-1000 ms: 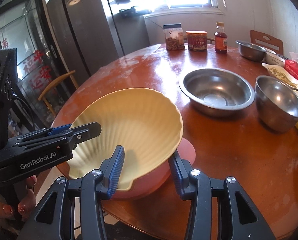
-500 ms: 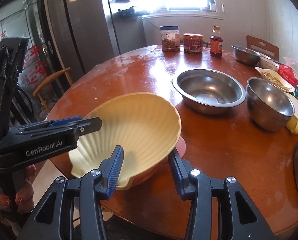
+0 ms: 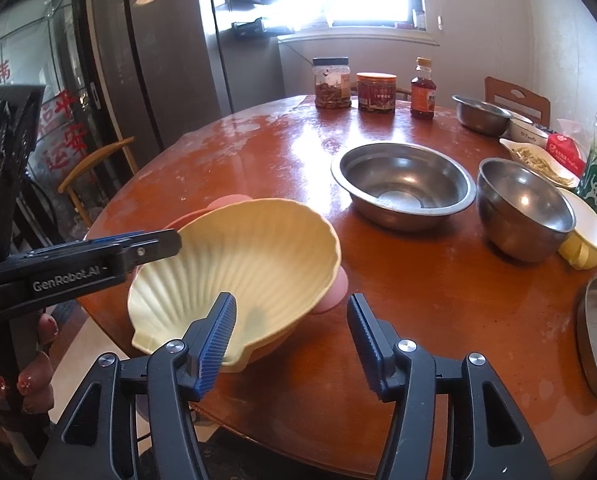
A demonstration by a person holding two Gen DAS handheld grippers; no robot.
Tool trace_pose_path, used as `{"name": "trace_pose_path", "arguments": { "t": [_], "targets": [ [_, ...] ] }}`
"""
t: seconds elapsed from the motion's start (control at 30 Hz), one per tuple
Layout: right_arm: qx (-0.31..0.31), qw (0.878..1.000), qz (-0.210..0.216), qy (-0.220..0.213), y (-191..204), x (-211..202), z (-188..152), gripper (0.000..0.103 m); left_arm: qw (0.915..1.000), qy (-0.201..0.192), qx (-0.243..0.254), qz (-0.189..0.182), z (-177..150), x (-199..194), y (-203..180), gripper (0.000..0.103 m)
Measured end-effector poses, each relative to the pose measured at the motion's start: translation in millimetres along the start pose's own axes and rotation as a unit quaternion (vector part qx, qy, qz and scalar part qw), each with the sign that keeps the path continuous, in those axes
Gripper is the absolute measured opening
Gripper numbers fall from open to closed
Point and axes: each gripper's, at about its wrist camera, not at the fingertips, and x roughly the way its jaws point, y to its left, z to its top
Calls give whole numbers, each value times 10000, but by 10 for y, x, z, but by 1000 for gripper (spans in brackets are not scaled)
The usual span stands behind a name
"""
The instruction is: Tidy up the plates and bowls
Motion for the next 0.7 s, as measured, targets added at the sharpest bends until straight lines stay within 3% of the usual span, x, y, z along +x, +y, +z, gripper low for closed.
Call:
{"name": "trace_pose_path", "arguments": {
  "t": [0.13, 0.23, 0.7],
  "targets": [
    [62, 10000, -35, -20, -48, -42, -27, 60, 9999, -104, 29, -52, -14, -69, 44, 43],
    [82, 9999, -133, -54, -93, -85, -53, 60, 10000, -15, -1, 68, -39, -19, 83, 43],
    [330, 9986, -311, -266, -269, -255, -108, 64, 9994, 305, 173, -38, -140, 142, -114, 43]
  ]
}}
